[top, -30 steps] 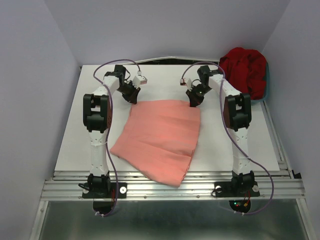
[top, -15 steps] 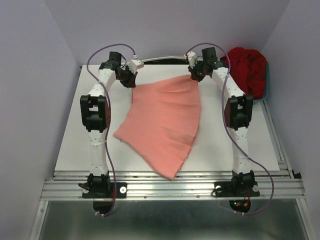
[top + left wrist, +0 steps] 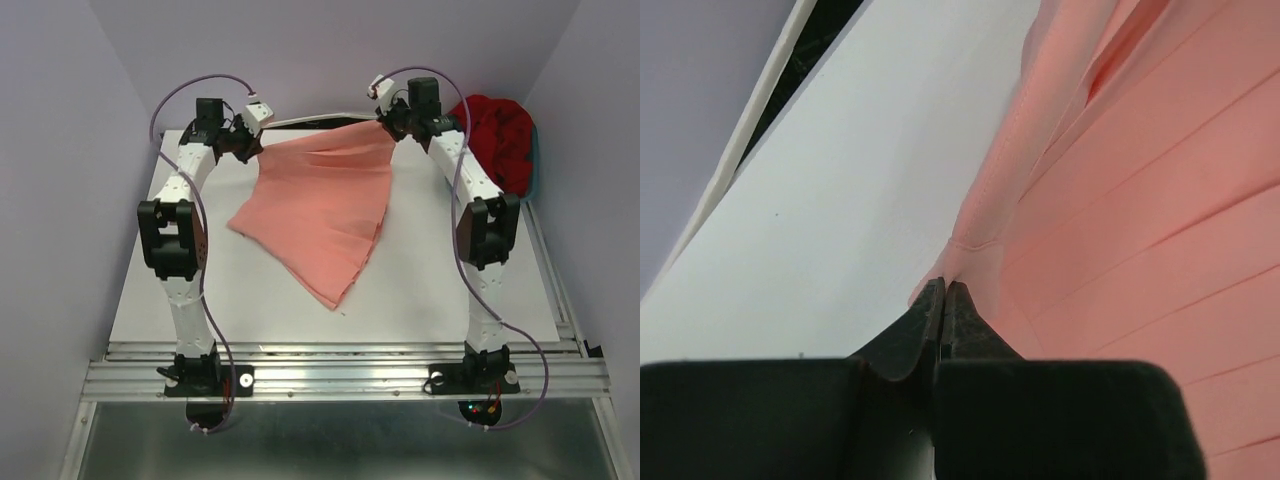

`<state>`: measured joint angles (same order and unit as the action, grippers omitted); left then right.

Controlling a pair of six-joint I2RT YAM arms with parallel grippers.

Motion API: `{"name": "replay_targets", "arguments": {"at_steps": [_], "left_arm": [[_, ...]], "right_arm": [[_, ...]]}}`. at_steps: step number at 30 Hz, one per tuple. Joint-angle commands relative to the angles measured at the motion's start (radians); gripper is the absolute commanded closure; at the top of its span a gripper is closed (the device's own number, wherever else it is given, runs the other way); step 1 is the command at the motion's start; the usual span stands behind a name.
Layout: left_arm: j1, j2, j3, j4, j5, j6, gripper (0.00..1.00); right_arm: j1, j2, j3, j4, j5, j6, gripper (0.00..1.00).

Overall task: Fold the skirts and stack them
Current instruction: Fold the skirt

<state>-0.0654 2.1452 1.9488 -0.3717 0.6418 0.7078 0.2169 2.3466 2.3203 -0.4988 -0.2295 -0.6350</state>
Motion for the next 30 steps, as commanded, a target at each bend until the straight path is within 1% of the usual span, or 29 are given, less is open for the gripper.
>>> {"name": "replay_targets", "arguments": {"at_steps": [1, 3, 5, 8, 9, 11, 12, 14, 15, 16, 18, 19, 20, 21, 23, 24, 26, 27, 30], "left_arm": [[0.087, -0.175, -0.117, 0.125, 0.077, 0.1, 1.0], [0.104, -0.202, -0.151, 0.11, 0.113, 0.136, 1.0], [0.118, -0.223, -0.163, 0.088, 0.149, 0.189, 1.0], [0.15, -0.255, -0.203, 0.05, 0.197, 0.264, 1.0], [0.171, -0.263, -0.223, -0.004, 0.214, 0.307, 1.0], [0.191, -0.283, -0.255, -0.062, 0.263, 0.407, 1.0], [0.202, -0.309, -0.296, -0.109, 0.272, 0.498, 1.0], [0.228, -0.352, -0.344, -0.174, 0.291, 0.609, 1.0], [0.245, -0.367, -0.397, -0.243, 0.289, 0.721, 1.0], [0.245, -0.386, -0.427, -0.283, 0.289, 0.783, 1.0], [0.266, -0.441, -0.539, -0.355, 0.259, 0.901, 1.0], [0.272, -0.465, -0.589, -0.389, 0.219, 0.982, 1.0], [0.276, -0.491, -0.646, -0.391, 0.193, 1.018, 1.0], [0.279, -0.551, -0.775, -0.36, 0.164, 1.047, 1.0], [0.279, -0.643, -0.916, -0.3, 0.075, 1.117, 1.0], [0.279, -0.668, -1.042, -0.268, 0.052, 1.139, 1.0], [0.279, -0.718, -1.146, -0.159, -0.011, 1.168, 1.0], [0.277, -0.728, -1.224, -0.083, -0.03, 1.167, 1.0], [0.279, -0.714, -1.277, 0.005, -0.091, 1.116, 1.0]], "right_arm": [[0.065, -0.254, -0.164, 0.016, -0.011, -0.026, 0.99], [0.126, -0.338, -0.249, 0.013, 0.01, -0.052, 0.99], [0.166, -0.378, -0.333, -0.012, 0.028, -0.049, 0.99], [0.242, -0.435, -0.374, -0.092, 0.045, -0.049, 0.99], [0.278, -0.449, -0.406, -0.112, 0.054, -0.043, 0.99], [0.318, -0.496, -0.452, -0.139, 0.081, -0.031, 0.99], [0.337, -0.51, -0.502, -0.15, 0.091, -0.011, 0.99], [0.392, -0.562, -0.564, -0.168, 0.096, 0.004, 0.99], [0.43, -0.581, -0.638, -0.175, 0.101, 0.021, 0.99], [0.43, -0.599, -0.685, -0.167, 0.105, 0.034, 0.99], [0.484, -0.656, -0.784, -0.152, 0.104, 0.041, 0.99], [0.501, -0.673, -0.887, -0.118, 0.108, 0.053, 0.99], [0.519, -0.685, -0.936, -0.101, 0.113, 0.06, 0.99], [0.542, -0.696, -0.979, -0.087, 0.11, 0.06, 0.99], [0.555, -0.688, -1.083, -0.046, 0.111, 0.063, 0.99], [0.555, -0.675, -1.113, -0.023, 0.108, 0.061, 0.99], [0.555, -0.653, -1.166, 0.031, 0.101, 0.072, 0.99], [0.555, -0.641, -1.174, 0.046, 0.085, 0.084, 0.99], [0.564, -0.59, -1.193, 0.081, 0.042, 0.133, 0.99]]}}
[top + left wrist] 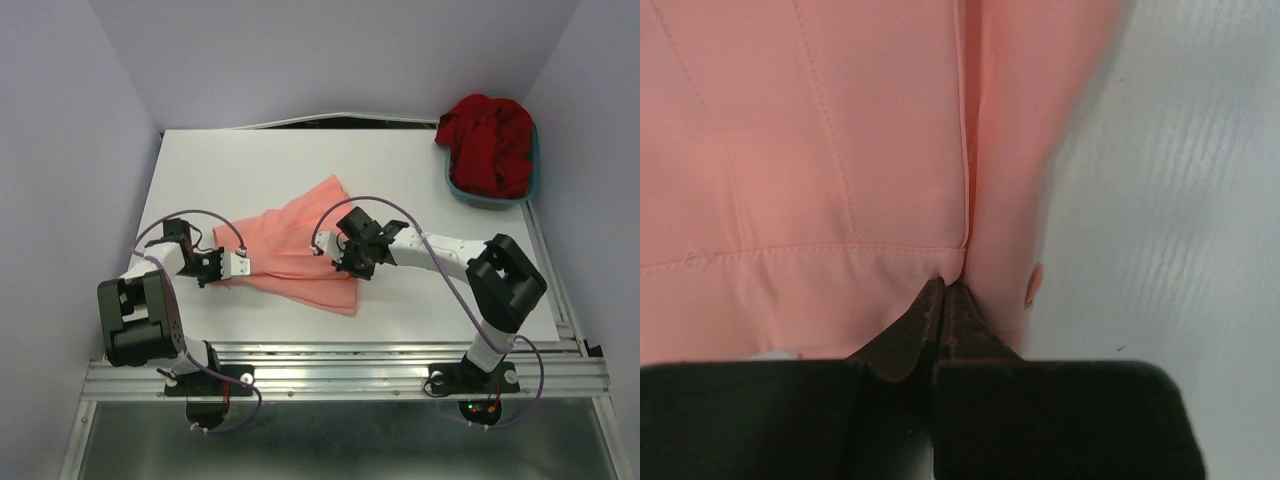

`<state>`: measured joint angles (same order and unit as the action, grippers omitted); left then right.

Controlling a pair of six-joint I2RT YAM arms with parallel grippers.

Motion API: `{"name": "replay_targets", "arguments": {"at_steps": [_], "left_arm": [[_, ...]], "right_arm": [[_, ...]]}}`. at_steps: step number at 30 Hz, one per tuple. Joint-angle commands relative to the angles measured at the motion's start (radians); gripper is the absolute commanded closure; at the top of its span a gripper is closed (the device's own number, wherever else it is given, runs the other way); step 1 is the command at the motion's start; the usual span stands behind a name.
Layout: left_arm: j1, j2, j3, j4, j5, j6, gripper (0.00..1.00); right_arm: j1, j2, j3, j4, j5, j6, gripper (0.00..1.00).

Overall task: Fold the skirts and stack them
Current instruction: Fold the skirt

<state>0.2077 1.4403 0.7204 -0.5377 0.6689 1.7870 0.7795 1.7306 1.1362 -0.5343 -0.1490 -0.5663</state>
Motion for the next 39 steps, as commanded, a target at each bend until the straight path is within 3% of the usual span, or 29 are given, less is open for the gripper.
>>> {"name": "replay_targets", "arguments": {"at_steps": [1, 4, 9, 14, 21, 25, 26, 27, 28, 29, 30, 35, 38, 39], "left_arm": [[0.006, 0.005, -0.042, 0.191, -0.129, 0.019, 1.0], [0.006, 0.078, 0.04, 0.161, -0.14, -0.088, 1.0], [0.001, 0.149, 0.139, 0.1, -0.124, -0.188, 1.0], [-0.036, 0.172, 0.206, 0.101, -0.088, -0.352, 1.0], [-0.195, 0.146, 0.192, 0.137, -0.118, -0.495, 1.0], [-0.296, 0.085, 0.133, 0.168, -0.141, -0.515, 0.92], [-0.309, 0.05, 0.123, 0.171, -0.143, -0.514, 0.89], [-0.318, 0.033, 0.114, 0.171, -0.143, -0.517, 0.81], [-0.326, 0.013, 0.1, 0.173, -0.146, -0.529, 0.68], [-0.336, -0.023, 0.097, 0.168, -0.147, -0.537, 0.65], [-0.338, -0.038, 0.097, 0.156, -0.146, -0.541, 0.62], [-0.338, -0.126, 0.152, 0.047, -0.172, -0.598, 0.54], [-0.34, -0.165, 0.194, 0.031, -0.173, -0.647, 0.51], [-0.34, -0.169, 0.203, 0.035, -0.178, -0.679, 0.49]], "right_arm": [[0.001, 0.036, -0.018, 0.14, -0.038, 0.086, 0.99], [0.001, 0.11, -0.035, 0.169, 0.021, 0.105, 0.99], [-0.11, 0.188, 0.002, 0.194, 0.068, 0.102, 0.99], [-0.268, 0.271, 0.186, 0.188, 0.111, 0.033, 0.99], [-0.372, 0.311, 0.335, 0.18, 0.146, -0.15, 0.99], [-0.372, 0.23, 0.32, 0.169, 0.144, -0.213, 0.98], [-0.372, 0.215, 0.313, 0.169, 0.146, -0.207, 0.92], [-0.372, 0.198, 0.312, 0.163, 0.144, -0.196, 0.66], [-0.372, 0.182, 0.312, 0.154, 0.146, -0.173, 0.56], [-0.372, 0.15, 0.313, 0.126, 0.144, -0.162, 0.32], [-0.372, 0.13, 0.309, 0.114, 0.144, -0.15, 0.26], [-0.39, 0.012, 0.283, 0.079, 0.181, -0.011, 0.2], [-0.39, -0.006, 0.327, -0.041, 0.06, 0.138, 0.27], [-0.39, -0.003, 0.344, -0.068, 0.008, 0.175, 0.35]]}}
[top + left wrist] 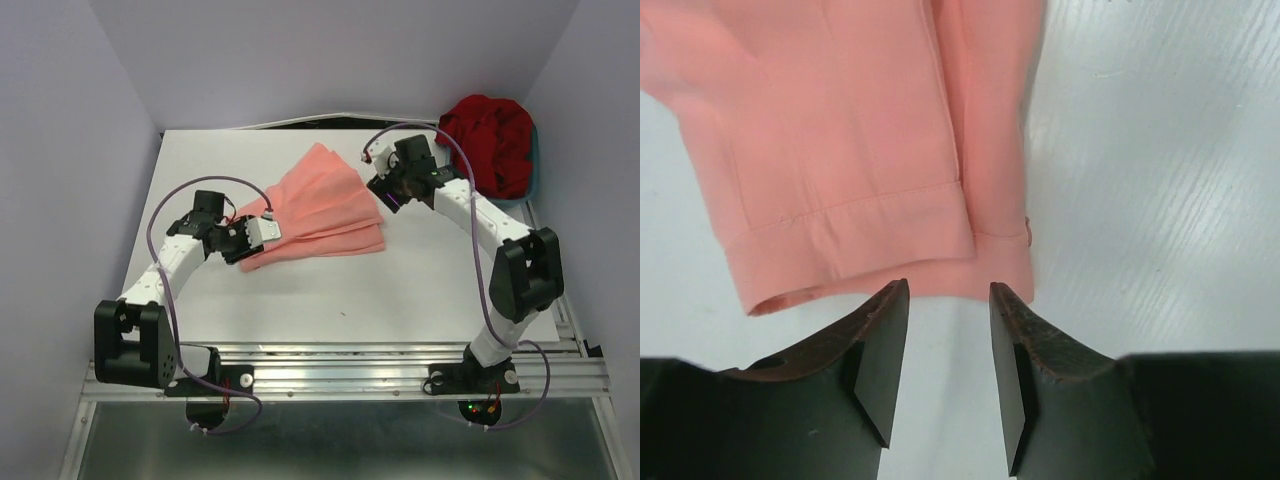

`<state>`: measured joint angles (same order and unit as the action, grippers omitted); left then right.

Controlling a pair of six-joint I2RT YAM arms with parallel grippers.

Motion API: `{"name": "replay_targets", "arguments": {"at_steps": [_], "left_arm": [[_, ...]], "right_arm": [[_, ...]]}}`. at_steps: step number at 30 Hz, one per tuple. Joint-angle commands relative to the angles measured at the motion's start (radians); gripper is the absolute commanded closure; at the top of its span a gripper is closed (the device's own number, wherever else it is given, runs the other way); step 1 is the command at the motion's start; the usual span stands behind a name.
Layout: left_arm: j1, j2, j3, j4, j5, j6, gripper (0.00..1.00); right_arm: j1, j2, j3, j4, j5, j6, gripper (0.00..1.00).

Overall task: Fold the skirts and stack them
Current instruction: Fold the skirt

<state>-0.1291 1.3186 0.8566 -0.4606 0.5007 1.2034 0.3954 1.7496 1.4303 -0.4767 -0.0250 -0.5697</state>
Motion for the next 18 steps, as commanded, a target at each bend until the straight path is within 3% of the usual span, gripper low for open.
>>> {"name": "replay_targets", "arguments": {"at_steps": [1, 3, 8, 13, 18], "left_arm": [[-0.007, -0.041, 0.085, -0.02, -0.017, -0.119, 0.49], [-0.027, 0.0, 0.105, 0.019, -0.062, -0.206, 0.49], [-0.059, 0.154, 0.194, 0.103, -0.163, -0.303, 0.51], [-0.073, 0.327, 0.21, 0.143, -0.261, -0.311, 0.55], [-0.083, 0.364, 0.135, 0.152, -0.318, -0.303, 0.59]], "right_arm": [[-0.006, -0.016, 0.053, -0.149, -0.213, 0.261, 0.39], [-0.006, 0.027, 0.055, -0.189, -0.295, 0.329, 0.51], [-0.006, 0.141, 0.006, -0.146, -0.447, 0.481, 0.6], [0.003, 0.224, -0.027, -0.03, -0.353, 0.557, 0.6], [-0.006, 0.402, 0.097, -0.049, -0.218, 0.564, 0.63]]}}
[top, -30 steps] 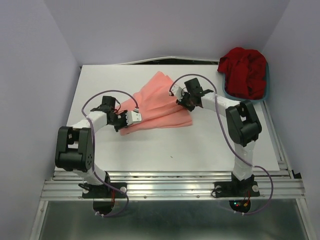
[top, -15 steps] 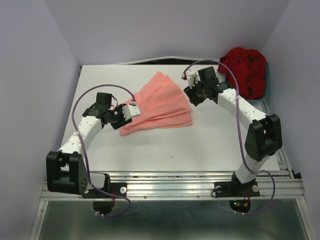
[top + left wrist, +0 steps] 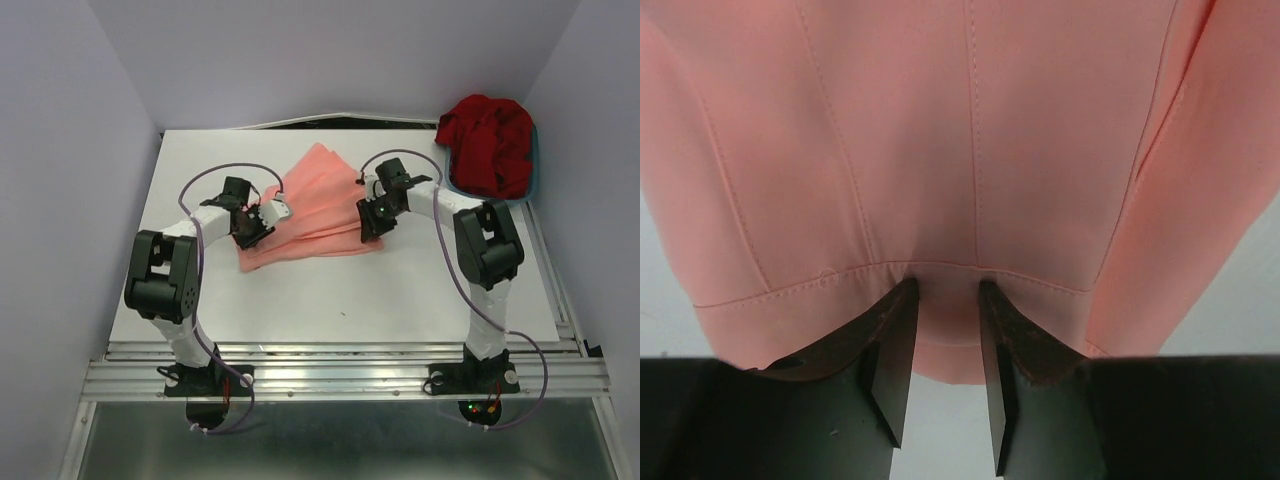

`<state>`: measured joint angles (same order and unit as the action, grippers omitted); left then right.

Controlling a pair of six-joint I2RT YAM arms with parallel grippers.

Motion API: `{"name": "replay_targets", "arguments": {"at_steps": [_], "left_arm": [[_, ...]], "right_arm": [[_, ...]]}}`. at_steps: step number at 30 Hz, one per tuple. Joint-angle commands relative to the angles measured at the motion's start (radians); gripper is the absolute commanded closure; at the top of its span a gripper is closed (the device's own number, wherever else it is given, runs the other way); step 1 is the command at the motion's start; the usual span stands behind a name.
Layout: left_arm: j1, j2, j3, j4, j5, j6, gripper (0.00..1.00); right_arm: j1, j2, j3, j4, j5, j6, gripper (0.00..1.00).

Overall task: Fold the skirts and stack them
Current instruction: Fold the skirt

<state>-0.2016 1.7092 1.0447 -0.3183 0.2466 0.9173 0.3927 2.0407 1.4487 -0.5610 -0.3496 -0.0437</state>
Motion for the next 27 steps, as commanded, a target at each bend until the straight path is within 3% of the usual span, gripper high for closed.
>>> {"name": "replay_targets", "arguments": {"at_steps": [1, 10, 14, 18, 20, 21, 23, 27], "left_arm": [[-0.015, -0.036, -0.07, 0.012, -0.07, -0.017, 0.59], [-0.111, -0.173, -0.15, -0.082, -0.023, -0.15, 0.61], [-0.18, -0.278, -0.112, -0.079, 0.02, -0.277, 0.54], [-0.217, -0.33, -0.028, -0.077, 0.023, -0.406, 0.48], [-0.229, -0.316, 0.014, -0.09, 0.016, -0.457, 0.48], [-0.236, -0.292, 0.023, -0.093, -0.006, -0.504, 0.48], [-0.252, -0.249, 0.035, -0.091, -0.05, -0.563, 0.48], [-0.266, -0.194, 0.031, -0.077, -0.113, -0.624, 0.48]], "right_arm": [[-0.003, 0.127, 0.096, 0.033, 0.144, 0.028, 0.63], [-0.023, 0.312, 0.455, 0.015, 0.281, -0.061, 0.63], [-0.023, 0.305, 0.616, -0.01, 0.31, -0.013, 0.62], [-0.023, 0.138, 0.472, 0.004, 0.232, 0.177, 0.52], [-0.023, 0.012, 0.364, 0.059, 0.096, 0.328, 0.47], [-0.023, -0.025, 0.231, 0.099, 0.037, 0.399, 0.44], [-0.023, -0.109, 0.097, 0.238, -0.09, 0.595, 0.43], [0.009, -0.132, -0.111, 0.401, -0.201, 0.786, 0.44]]}}
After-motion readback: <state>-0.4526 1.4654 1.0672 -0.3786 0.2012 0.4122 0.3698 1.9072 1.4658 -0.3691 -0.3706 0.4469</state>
